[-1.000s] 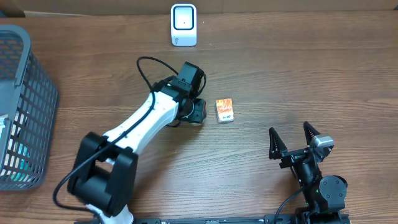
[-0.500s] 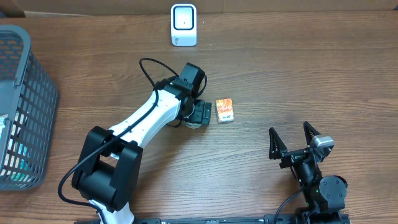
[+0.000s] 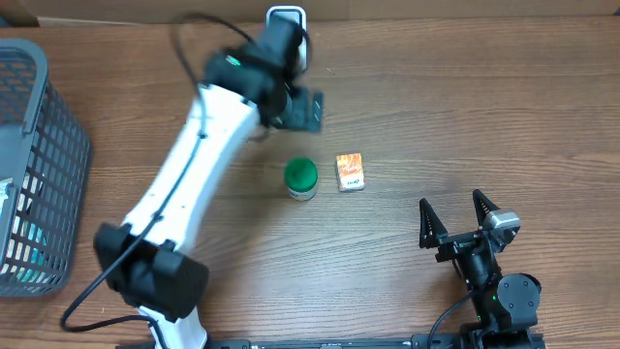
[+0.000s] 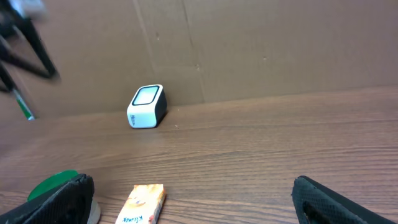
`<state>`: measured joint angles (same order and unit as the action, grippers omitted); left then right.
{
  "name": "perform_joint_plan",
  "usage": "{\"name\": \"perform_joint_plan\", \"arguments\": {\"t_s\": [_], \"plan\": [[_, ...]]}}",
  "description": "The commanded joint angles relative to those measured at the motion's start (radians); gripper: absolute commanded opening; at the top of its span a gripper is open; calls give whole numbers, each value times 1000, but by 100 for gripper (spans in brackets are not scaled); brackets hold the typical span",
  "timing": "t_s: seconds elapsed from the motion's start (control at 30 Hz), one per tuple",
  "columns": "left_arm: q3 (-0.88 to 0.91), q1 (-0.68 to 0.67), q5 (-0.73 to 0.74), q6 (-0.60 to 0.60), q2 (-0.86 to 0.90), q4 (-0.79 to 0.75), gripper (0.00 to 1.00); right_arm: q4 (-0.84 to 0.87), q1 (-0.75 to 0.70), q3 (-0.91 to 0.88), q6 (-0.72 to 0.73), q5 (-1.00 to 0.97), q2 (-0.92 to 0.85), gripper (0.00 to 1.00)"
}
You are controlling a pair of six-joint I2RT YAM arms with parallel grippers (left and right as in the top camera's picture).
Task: Scan the item barcode
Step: 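Move the left gripper back into the grey basket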
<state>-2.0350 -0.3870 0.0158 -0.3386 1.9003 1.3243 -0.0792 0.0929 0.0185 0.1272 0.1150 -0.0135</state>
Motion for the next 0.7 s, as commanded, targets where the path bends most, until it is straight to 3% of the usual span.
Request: {"name": "perform_joint_plan", "arguments": {"t_s": [0.0, 0.2, 0.5, 0.67], "plan": [[-222, 98, -43, -6, -28, 123, 100, 4, 2, -10, -3, -10, 8, 100], [-432, 359, -140, -29, -137, 291, 100, 5, 2, -10, -3, -10, 8, 100], [-422, 840, -183, -29, -215, 336, 99, 4, 2, -10, -3, -10, 8, 100], [-345, 1087, -93, -81, -183, 273, 99, 4, 2, -10, -3, -10, 8, 100]]}}
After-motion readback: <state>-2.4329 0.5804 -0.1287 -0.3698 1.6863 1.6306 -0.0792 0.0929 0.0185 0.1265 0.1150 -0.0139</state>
